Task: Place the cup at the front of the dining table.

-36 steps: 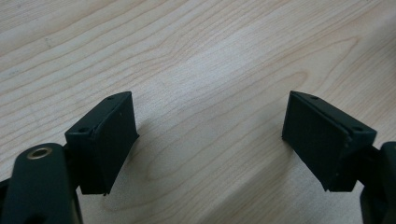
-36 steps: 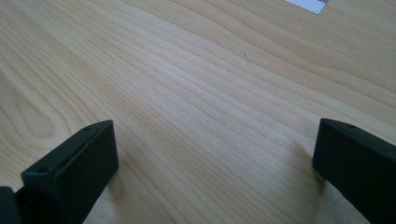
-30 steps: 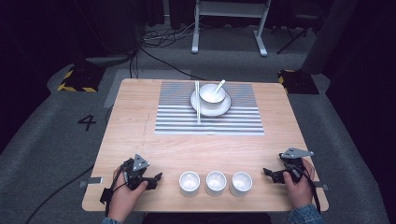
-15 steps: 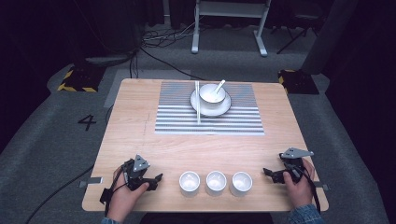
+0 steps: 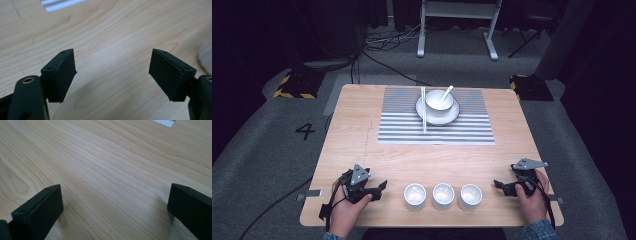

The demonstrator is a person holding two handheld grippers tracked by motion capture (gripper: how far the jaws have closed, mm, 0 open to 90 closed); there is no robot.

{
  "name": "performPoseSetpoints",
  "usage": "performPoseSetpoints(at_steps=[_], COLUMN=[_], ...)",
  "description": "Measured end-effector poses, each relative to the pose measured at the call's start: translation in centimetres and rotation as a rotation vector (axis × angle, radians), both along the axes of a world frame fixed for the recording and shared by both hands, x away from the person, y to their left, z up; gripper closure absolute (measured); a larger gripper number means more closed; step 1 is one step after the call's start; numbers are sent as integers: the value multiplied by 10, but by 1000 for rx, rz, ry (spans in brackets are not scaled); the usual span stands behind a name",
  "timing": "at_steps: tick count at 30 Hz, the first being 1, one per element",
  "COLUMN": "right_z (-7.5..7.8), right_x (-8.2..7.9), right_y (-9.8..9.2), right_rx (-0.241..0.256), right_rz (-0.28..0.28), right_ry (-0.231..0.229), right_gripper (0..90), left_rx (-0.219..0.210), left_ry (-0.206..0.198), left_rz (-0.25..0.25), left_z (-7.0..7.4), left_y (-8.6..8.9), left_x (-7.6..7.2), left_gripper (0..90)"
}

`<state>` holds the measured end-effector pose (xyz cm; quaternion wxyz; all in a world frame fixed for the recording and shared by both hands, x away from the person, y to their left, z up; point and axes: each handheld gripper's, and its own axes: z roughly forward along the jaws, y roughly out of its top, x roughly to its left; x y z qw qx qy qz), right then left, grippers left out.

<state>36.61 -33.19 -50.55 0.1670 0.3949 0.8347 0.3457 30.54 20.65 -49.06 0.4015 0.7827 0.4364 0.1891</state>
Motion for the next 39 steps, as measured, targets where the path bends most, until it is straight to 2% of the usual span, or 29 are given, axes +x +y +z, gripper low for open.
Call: performPoseSetpoints(at_steps=[3,6,12,15,20,30,34,39], right_z=[0,0,0,0,0,0,0,0], right_x=[0,0,0,0,0,0,0,0], right_y=[0,0,0,0,0,0,0,0], right_rx=[-1,0,0,-1,0,-1,-1,-1], right_rz=[1,0,0,1,-1,-1,0,-1], right_ry=[0,0,0,0,-1,-1,-1,-1], right_gripper=[3,3,3,3,3,3,3,3], left_rx=[-43,-55,-92,-108,-104,-100,-128,-104], left_ry=[-60,-114,-150,-145,-135,-153,-117,-130], left_rz=[13,14,34,45,61,64,46,16], left_z=[7,15,25,29,29,39,38,43], left_y=[0,-2,-6,-4,-2,-4,-4,-12], left_x=[-3,-7,-13,-15,-16,-21,-20,-18], left_gripper=[219,212,221,226,228,230,230,229])
